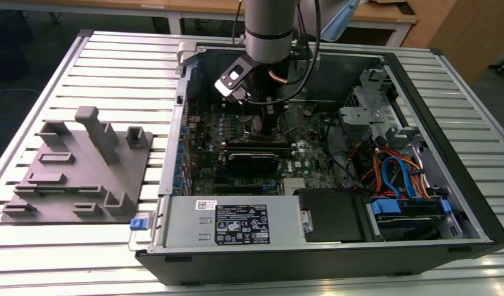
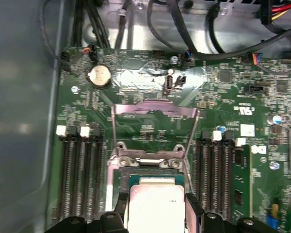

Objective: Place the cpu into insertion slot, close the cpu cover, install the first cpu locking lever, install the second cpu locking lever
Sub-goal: 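Place the cpu into insertion slot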

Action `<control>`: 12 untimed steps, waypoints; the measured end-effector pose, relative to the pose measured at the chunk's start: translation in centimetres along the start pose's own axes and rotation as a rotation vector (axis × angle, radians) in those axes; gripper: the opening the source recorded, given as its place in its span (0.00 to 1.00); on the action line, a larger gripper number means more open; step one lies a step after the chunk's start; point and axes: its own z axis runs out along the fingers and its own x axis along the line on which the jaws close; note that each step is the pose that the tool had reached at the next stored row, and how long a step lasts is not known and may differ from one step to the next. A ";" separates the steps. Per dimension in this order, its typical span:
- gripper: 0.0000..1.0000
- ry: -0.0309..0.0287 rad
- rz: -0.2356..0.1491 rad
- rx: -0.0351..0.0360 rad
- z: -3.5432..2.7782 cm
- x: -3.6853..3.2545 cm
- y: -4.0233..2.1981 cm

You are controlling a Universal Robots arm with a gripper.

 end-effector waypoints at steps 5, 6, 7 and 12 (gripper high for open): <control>0.54 0.0062 0.001 -0.0001 0.52 0.15 -0.04; 0.54 0.0068 0.001 -0.0001 0.61 0.23 -0.05; 0.54 0.0068 0.001 0.0001 0.68 0.33 -0.05; 0.54 0.0081 0.003 -0.0001 1.07 0.59 -0.15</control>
